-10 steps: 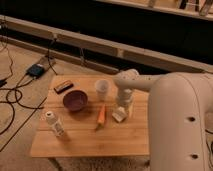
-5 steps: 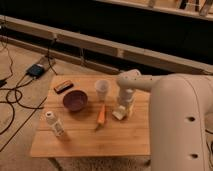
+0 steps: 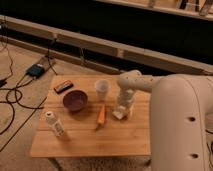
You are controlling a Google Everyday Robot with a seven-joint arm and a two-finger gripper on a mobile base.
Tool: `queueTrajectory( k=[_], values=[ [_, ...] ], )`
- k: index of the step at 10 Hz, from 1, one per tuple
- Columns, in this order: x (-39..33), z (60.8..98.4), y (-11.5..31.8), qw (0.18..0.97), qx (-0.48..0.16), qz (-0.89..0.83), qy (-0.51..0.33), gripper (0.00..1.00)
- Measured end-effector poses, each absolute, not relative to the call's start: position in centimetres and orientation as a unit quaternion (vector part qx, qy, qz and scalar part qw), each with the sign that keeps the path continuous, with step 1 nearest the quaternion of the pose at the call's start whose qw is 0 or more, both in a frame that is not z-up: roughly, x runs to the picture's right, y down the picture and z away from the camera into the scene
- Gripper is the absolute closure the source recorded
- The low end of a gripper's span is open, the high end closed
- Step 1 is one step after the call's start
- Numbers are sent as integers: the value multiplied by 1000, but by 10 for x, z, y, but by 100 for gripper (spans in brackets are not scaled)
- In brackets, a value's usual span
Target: Place the white sponge in the ceramic cup
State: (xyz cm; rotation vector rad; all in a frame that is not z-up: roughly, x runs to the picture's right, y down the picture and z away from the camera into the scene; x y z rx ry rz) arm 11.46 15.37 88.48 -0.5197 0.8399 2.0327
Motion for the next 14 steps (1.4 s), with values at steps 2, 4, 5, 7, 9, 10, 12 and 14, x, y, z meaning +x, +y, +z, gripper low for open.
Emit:
queueTrajectory(
  k=[2,4,5,7,9,10,12,14],
  values=[
    [116,884,153,427,-207,814,334,71],
    [116,883,148,425,-204,820,324,93],
    [115,882,146,424,-204,823,320,98],
    [114,877,136,427,-201,828,303,100],
    [110,870,124,434,-196,832,284,100],
    [108,863,114,442,-190,834,272,100],
    [104,850,96,461,-178,832,253,100],
    [97,834,71,487,-162,826,235,100]
  ],
)
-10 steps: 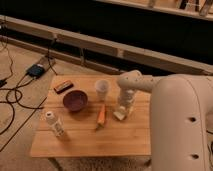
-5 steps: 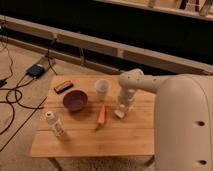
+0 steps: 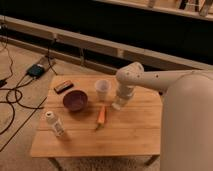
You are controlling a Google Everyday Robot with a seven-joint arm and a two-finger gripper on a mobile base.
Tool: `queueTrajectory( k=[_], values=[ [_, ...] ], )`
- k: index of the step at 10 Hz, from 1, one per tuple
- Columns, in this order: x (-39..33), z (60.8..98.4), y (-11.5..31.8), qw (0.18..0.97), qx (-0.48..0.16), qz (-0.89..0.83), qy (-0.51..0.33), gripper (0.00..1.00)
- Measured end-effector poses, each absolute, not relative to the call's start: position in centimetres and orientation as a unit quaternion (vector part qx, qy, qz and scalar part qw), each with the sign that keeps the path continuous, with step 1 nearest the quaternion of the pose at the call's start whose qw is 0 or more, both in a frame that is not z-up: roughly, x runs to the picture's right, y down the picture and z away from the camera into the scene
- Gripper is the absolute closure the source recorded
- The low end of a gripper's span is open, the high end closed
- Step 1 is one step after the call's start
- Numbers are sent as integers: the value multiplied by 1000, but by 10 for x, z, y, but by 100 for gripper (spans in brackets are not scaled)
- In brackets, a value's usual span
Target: Place the white sponge in the ceramic cup
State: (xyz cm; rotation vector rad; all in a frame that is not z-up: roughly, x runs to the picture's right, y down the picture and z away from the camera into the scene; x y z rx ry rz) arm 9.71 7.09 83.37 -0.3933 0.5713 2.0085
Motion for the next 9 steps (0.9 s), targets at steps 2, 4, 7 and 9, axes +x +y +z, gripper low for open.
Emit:
queueTrajectory(
  k=[2,4,7,9],
  values=[
    [86,816,42,518,-142,815,217,100],
    [65,799,10,556,-124,799,193,100],
    [45,789,-26,600,-97,775,172,100],
    [38,798,-46,631,-75,755,159,100]
  ],
)
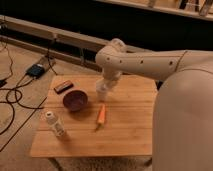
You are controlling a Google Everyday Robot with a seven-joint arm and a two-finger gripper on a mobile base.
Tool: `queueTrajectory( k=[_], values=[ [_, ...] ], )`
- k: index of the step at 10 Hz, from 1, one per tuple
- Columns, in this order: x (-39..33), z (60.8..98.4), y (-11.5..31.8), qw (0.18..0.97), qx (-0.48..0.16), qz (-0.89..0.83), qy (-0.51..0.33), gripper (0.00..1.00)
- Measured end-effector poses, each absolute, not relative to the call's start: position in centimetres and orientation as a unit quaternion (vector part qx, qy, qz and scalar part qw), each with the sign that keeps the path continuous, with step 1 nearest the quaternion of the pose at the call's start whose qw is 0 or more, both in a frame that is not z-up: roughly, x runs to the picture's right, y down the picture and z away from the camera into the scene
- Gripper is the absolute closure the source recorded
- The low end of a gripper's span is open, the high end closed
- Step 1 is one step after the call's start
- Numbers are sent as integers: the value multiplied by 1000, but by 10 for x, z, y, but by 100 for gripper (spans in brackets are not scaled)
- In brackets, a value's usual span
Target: Place the white sponge in the ceramic cup
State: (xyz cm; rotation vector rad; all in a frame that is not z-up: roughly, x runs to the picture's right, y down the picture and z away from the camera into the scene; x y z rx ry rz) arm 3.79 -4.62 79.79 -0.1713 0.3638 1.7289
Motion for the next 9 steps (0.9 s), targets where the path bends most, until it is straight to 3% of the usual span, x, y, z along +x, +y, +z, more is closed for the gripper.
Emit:
queueTrajectory(
  k=[3,9],
  values=[
    [35,825,-57,650,-65,743,146,100],
    [24,878,-37,658,-87,734,144,100]
  ],
)
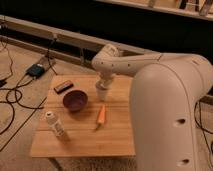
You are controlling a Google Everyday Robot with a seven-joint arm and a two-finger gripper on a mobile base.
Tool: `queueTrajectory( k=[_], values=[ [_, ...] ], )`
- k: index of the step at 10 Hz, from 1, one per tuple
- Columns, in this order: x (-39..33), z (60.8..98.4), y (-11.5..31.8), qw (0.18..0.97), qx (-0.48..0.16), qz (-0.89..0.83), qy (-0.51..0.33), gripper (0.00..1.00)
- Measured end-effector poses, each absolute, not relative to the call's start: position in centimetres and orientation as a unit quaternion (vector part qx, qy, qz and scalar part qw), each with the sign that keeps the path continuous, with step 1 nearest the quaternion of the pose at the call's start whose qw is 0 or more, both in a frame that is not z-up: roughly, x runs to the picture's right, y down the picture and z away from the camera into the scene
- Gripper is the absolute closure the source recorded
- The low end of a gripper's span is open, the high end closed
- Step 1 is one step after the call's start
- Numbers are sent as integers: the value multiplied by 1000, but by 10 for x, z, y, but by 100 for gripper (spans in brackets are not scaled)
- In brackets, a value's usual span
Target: Place the white sponge in the ceramic cup
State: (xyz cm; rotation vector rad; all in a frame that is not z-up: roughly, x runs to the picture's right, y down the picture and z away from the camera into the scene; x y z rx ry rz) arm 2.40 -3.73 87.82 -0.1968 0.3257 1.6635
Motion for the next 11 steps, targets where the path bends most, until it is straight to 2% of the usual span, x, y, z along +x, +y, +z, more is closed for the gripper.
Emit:
queueTrajectory(
  k=[9,10,11],
  values=[
    [7,885,-43,664,-98,730,131,100],
    [5,886,-41,664,-101,729,130,99],
    [2,886,-38,664,-104,730,128,90]
  ],
)
